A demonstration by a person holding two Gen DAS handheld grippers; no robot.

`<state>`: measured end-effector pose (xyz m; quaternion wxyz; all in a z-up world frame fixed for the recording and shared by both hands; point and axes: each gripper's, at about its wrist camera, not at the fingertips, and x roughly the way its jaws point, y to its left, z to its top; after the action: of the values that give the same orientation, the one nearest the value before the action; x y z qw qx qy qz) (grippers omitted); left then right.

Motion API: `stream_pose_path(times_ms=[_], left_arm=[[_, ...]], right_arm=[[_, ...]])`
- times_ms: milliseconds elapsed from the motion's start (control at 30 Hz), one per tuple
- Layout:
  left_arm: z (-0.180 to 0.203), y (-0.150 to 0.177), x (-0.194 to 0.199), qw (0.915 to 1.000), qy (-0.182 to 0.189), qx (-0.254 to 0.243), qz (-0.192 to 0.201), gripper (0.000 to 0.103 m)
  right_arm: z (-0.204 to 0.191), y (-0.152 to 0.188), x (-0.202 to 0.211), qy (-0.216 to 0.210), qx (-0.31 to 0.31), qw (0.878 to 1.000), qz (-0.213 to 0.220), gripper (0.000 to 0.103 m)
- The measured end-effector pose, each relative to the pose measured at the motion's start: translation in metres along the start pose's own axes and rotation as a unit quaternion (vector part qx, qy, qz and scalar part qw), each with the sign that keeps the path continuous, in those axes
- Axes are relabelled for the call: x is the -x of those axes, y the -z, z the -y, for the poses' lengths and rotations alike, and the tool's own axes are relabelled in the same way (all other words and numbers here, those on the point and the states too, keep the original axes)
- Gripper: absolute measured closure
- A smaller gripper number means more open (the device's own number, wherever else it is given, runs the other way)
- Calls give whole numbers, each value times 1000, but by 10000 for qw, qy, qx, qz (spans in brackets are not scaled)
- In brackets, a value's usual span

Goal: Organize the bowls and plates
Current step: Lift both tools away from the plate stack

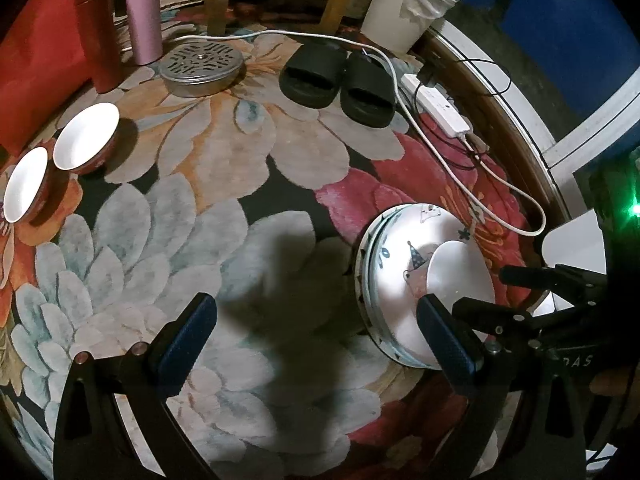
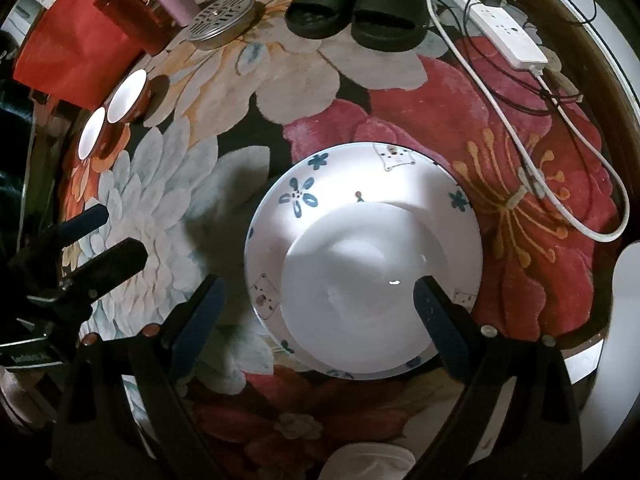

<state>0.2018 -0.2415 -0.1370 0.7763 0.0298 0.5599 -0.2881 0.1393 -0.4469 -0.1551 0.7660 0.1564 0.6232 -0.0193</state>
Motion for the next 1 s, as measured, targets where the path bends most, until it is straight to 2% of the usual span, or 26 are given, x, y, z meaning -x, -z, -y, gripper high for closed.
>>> stream_pose_path(times_ms=[1000], left_arm=[[-82,22,23,9974,-182,683,124,3]], right_arm=[[-60,2,-23,-17,436,9989,-174,7]])
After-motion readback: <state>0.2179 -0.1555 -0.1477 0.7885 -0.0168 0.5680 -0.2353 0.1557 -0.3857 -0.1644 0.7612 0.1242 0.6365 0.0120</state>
